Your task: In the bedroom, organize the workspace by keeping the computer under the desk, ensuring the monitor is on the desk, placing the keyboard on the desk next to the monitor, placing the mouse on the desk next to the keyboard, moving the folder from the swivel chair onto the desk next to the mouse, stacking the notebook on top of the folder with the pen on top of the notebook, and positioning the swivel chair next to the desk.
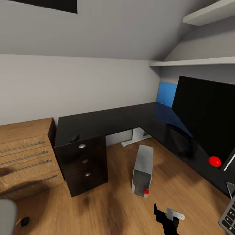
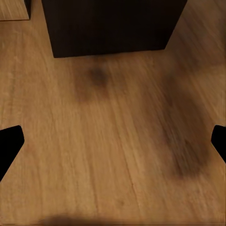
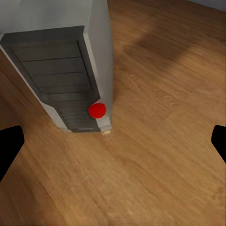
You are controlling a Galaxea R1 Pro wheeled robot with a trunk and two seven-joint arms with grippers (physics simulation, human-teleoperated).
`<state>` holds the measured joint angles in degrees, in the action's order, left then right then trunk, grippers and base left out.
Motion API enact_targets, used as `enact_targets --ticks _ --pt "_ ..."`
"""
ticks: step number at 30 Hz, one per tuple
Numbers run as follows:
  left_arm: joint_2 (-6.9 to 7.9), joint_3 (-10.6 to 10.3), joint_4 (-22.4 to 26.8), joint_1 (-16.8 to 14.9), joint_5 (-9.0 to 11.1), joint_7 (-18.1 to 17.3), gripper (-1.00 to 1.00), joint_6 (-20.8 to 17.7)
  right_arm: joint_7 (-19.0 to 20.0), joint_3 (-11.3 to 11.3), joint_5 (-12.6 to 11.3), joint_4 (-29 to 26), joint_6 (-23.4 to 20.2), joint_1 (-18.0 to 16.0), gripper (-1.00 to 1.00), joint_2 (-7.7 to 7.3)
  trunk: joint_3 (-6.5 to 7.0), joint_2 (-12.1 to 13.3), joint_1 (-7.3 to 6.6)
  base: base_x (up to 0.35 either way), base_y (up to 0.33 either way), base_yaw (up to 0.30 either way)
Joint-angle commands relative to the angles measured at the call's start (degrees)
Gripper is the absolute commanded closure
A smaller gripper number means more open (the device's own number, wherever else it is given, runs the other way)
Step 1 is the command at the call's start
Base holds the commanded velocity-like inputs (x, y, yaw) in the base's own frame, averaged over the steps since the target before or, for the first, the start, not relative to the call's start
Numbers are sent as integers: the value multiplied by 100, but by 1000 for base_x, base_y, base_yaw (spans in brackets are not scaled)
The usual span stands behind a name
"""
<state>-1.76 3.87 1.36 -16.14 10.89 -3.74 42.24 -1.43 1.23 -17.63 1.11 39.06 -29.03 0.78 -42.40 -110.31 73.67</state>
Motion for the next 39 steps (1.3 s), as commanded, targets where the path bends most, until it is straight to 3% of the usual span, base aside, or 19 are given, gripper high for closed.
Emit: enact_targets --ticks 1,5,6,12,23,27,30,33,39 --pt "-1 39 -4 -4 20 -37 -100 13 -15 9 13 12 25 -7 -100 0 -24 -44 22 0 0 0" --pt "0 47 -4 -4 42 -36 -100 12 -17 9 8 12 31 -7 -100 -12 -96 -204 110 0 0 0" --pt "0 45 -4 -4 159 -38 -100 12 -22 9 -9 12 32 -7 -100 -18 -114 -245 132 0 0 0" --pt "0 30 -4 -4 316 -39 -100 4 -48 16 -18 12 25 -7 -100 2 -221 -485 263 0 0 0" --pt "-8 11 11 -4 367 -35 -100 -96 -65 26 -4 -38 8 -10 -100 -6 -419 -926 505 0 0 0" --pt "-8 9 90 -4 369 -36 -100 -357 -67 15 19 -349 -106 -14 -100 -11 -491 -1087 593 0 0 0" --pt "-4 8 432 -4 370 -38 -100 -924 -137 7 32 -855 -552 -17 -100 -19 -544 -1207 659 0 0 0" --pt "-2 8 675 -4 384 -39 -100 -1253 -238 4 45 -1131 -877 -22 -100 -22 -598 -1327 725 0 0 0" --pt "-5 8 1309 -4 412 -10 -100 -1736 -415 1 353 -1472 -1243 -66 -100 -28 -706 -1568 856 0 0 0"
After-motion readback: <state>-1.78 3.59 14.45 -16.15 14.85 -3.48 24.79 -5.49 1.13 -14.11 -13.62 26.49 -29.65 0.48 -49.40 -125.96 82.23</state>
